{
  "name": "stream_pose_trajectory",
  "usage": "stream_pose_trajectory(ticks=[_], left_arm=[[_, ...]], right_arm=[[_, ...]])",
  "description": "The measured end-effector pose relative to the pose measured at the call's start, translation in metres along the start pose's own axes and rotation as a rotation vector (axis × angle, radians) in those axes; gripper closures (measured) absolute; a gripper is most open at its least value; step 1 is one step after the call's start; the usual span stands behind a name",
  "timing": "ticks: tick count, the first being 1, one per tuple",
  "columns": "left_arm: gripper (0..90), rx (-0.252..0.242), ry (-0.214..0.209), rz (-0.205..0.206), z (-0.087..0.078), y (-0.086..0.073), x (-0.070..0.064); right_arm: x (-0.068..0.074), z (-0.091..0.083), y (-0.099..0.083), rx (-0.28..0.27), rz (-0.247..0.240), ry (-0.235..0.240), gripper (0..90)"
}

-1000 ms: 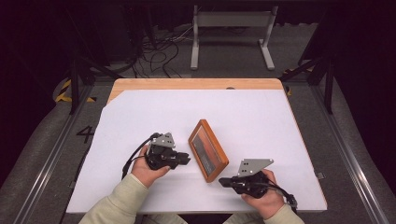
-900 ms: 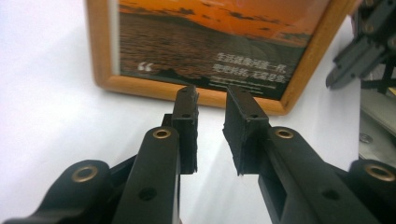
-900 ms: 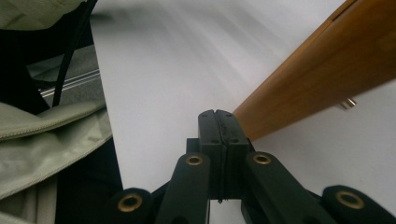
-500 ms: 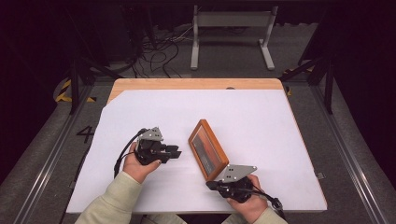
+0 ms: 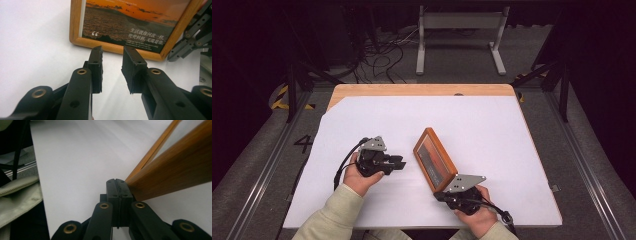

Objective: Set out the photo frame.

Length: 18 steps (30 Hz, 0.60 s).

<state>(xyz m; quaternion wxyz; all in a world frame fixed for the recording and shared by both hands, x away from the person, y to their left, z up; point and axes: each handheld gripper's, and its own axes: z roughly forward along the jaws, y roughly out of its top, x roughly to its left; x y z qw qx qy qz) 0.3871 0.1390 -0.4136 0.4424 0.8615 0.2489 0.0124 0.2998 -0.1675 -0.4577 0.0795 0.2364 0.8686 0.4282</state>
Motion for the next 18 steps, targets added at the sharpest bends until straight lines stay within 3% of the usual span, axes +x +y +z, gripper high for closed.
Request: stream_pose_trajectory(ticks=[18], left_arm=[[69.3,0.003,0.012,-0.022,-0.003,-0.004,0.005]], right_arm=[[-0.046,-0.023,-0.010,0.005,0.077,-0.143,90.0]])
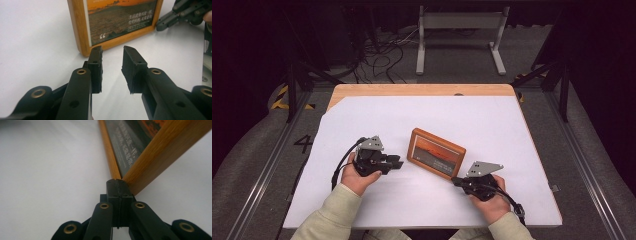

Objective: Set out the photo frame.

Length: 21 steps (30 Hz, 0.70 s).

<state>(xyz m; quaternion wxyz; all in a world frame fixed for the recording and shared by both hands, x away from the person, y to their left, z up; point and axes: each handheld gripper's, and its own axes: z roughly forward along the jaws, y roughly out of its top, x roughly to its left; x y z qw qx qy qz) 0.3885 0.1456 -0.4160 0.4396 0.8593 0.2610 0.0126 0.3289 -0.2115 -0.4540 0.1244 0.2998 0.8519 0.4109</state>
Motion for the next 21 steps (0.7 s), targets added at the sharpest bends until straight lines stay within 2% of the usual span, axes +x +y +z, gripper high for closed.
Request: stream_pose_trajectory(ticks=[6,13,18,21], left_arm=[[69.0,0.004,0.026,-0.023,-0.004,-0.004,0.005],[68.9,0.010,0.041,-0.036,-0.006,-0.009,0.006],[68.1,0.009,0.049,-0.038,-0.008,-0.011,0.007],[66.6,0.016,0.068,-0.021,-0.011,-0.012,0.005]], right_arm=[[-0.019,-0.001,0.002,0.008,0.026,-0.044,90.0],[-0.030,0.002,0.004,0.013,0.029,-0.073,90.0],[-0.029,-0.002,0.005,0.007,0.021,-0.073,90.0],[-0.027,-0.012,0.011,-0.015,-0.009,-0.063,90.0]])
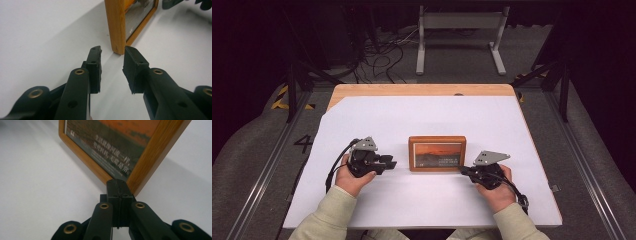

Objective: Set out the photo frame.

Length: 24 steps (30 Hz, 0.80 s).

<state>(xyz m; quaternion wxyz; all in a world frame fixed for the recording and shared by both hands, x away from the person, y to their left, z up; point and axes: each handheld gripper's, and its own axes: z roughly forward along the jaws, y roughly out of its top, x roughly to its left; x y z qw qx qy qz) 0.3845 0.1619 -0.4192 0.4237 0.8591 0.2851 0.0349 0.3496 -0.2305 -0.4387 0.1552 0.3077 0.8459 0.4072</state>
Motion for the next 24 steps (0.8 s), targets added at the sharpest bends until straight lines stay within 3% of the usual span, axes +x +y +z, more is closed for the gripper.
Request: stream_pose_trajectory(ticks=[5,10,16,20,24], left_arm=[[62.5,-0.007,0.022,0.008,-0.010,-0.004,-0.003],[58.8,-0.033,0.026,-0.023,-0.020,-0.009,-0.001],[54.0,-0.055,0.060,-0.033,-0.029,-0.014,0.004],[47.2,-0.072,0.075,-0.074,-0.032,-0.017,0.010],[43.5,-0.084,0.106,-0.084,-0.035,-0.019,0.016]], right_arm=[[-0.007,-0.024,0.012,-0.017,-0.023,0.025,88.8],[-0.019,-0.040,0.017,-0.041,-0.018,0.013,78.2],[-0.037,-0.061,0.020,-0.054,0.016,0.000,64.7],[-0.049,-0.073,0.016,-0.061,0.047,-0.028,56.6],[-0.058,-0.079,0.008,-0.079,0.069,-0.046,54.3]])
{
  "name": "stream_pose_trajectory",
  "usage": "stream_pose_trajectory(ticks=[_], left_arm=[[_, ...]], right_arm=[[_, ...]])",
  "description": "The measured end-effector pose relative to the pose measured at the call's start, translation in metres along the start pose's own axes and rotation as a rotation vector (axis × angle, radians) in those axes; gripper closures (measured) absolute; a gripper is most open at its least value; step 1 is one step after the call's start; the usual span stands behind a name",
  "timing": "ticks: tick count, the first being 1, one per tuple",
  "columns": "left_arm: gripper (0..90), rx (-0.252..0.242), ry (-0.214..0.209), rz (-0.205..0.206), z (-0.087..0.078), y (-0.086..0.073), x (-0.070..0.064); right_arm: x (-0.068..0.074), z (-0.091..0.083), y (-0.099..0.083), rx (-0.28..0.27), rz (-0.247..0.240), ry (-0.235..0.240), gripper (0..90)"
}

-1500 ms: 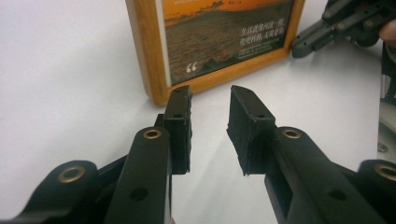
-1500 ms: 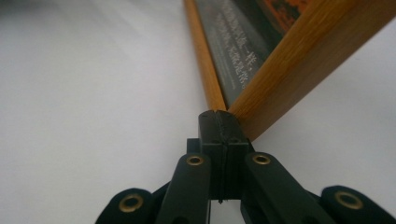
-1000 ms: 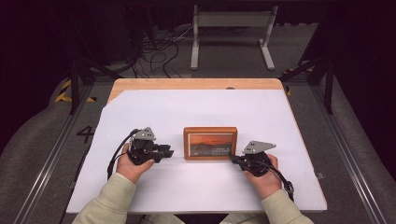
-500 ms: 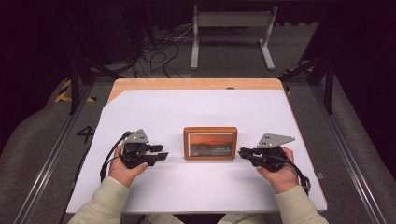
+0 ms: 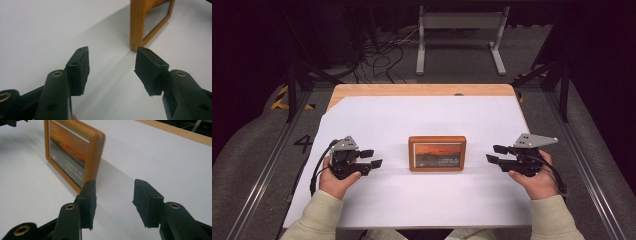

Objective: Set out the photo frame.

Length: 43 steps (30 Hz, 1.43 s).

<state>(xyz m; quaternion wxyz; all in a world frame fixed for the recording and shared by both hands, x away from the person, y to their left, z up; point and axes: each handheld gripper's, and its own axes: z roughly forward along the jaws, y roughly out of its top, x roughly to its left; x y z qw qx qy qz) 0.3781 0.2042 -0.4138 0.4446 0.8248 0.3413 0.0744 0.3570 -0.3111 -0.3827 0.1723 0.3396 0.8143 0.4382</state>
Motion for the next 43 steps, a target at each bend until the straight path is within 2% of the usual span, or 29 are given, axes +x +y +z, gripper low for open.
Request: stream_pose_trajectory(ticks=[2,4,6,8,15,20,26,27,29,31,32,41,43], left_arm=[[42.0,0.000,0.020,-0.008,-0.001,-0.002,0.004],[40.8,0.001,0.032,-0.015,-0.001,-0.005,0.008],[39.5,-0.003,0.045,-0.021,-0.002,-0.007,0.011],[39.3,0.003,0.046,-0.036,-0.002,-0.009,0.013],[39.2,0.002,0.056,-0.016,0.001,-0.014,0.016],[38.8,0.011,0.063,-0.013,0.006,-0.016,0.016],[38.1,0.021,0.054,0.005,0.009,-0.018,0.017],[38.0,0.020,0.050,-0.003,0.010,-0.018,0.017],[37.9,0.026,0.056,0.009,0.011,-0.018,0.018],[38.0,0.029,0.050,-0.008,0.012,-0.019,0.017],[37.9,0.029,0.051,-0.004,0.012,-0.019,0.017],[37.2,0.038,0.050,-0.007,0.015,-0.019,0.017],[36.4,0.052,0.068,-0.010,0.016,-0.019,0.018]], right_arm=[[-0.007,-0.003,-0.005,-0.003,0.021,0.003,54.5],[-0.014,-0.006,-0.011,-0.018,0.015,-0.029,50.9],[-0.021,-0.008,-0.017,-0.015,0.063,-0.017,48.2],[-0.027,-0.009,-0.023,-0.026,0.075,-0.041,44.3],[-0.043,-0.001,-0.043,-0.049,0.132,-0.047,32.0],[-0.046,0.009,-0.053,-0.042,0.150,-0.040,26.9],[-0.044,0.025,-0.061,0.008,0.155,-0.037,21.7],[-0.043,0.027,-0.061,0.017,0.161,-0.037,21.5],[-0.042,0.030,-0.063,0.042,0.155,-0.038,20.3],[-0.040,0.034,-0.062,0.069,0.139,-0.046,20.1],[-0.039,0.035,-0.062,0.074,0.136,-0.046,19.5],[-0.033,0.035,-0.058,0.076,0.141,-0.048,19.4],[-0.032,0.035,-0.057,0.074,0.143,-0.052,19.4]])
